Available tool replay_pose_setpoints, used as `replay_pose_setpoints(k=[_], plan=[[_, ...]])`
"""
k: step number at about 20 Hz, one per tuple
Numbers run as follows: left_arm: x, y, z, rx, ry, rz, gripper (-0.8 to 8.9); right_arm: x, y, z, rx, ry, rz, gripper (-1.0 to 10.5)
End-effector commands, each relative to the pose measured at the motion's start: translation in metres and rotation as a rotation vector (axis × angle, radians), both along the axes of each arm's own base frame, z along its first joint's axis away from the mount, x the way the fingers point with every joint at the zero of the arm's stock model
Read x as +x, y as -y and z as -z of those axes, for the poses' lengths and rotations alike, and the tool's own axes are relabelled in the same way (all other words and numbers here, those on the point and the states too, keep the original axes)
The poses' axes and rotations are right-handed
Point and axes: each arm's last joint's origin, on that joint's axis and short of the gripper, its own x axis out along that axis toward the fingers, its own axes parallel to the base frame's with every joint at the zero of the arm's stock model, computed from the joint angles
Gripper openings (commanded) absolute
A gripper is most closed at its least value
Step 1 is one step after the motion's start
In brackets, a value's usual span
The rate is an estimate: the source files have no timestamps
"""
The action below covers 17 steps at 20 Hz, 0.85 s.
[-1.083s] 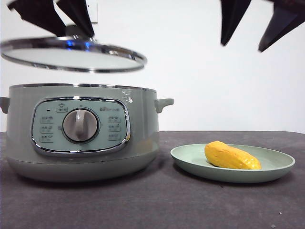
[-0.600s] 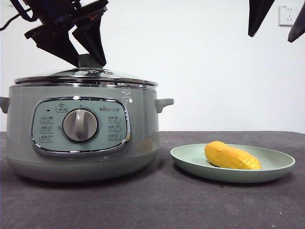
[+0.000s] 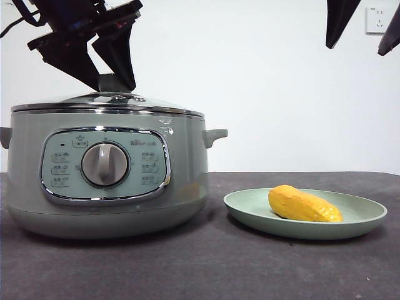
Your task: Take the corn out from the steamer,put the corn on the plate,close the lid
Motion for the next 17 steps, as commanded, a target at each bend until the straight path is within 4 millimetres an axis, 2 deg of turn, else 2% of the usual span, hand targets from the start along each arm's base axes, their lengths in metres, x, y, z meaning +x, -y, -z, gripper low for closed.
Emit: replay_pose_setpoints(k=[1,4,5,9,13,14,15,17], plan=[[0.000,0.001,-0.003,0.004,0.031,0.014,0.36,0.001,0.000,0.001,0.002,-0.004,0.004,4.1],[0.000,0.001,-0.003,0.004,0.032,0.014,4.42,0.000,0.000,0.002,0.002,-0.007,0.004,4.1],[0.000,0.001,-0.003,0.003,0.033,0.014,4.64,0.000,0.000,0.002,0.001,-0.009,0.004,4.1],[-0.001,0.001,-0.006,-0.003,0.045,0.014,4.64,0.000,0.000,0.002,-0.003,-0.010,0.000,4.1],[-0.023,-0.010,-0.027,-0.037,0.070,0.035,4.60,0.000,0.000,0.002,-0.015,-0.006,-0.023,4.0],[-0.032,-0.013,-0.034,-0.061,0.078,0.056,4.10,0.000,-0.001,0.002,-0.019,-0.004,-0.035,4.0],[-0.040,-0.017,-0.041,-0.084,0.085,0.076,3.09,0.000,-0.001,0.002,-0.017,0.000,-0.037,3.7],[-0.058,-0.025,-0.053,-0.089,0.111,0.109,0.52,-0.003,-0.002,-0.002,-0.009,0.021,-0.046,2.0]])
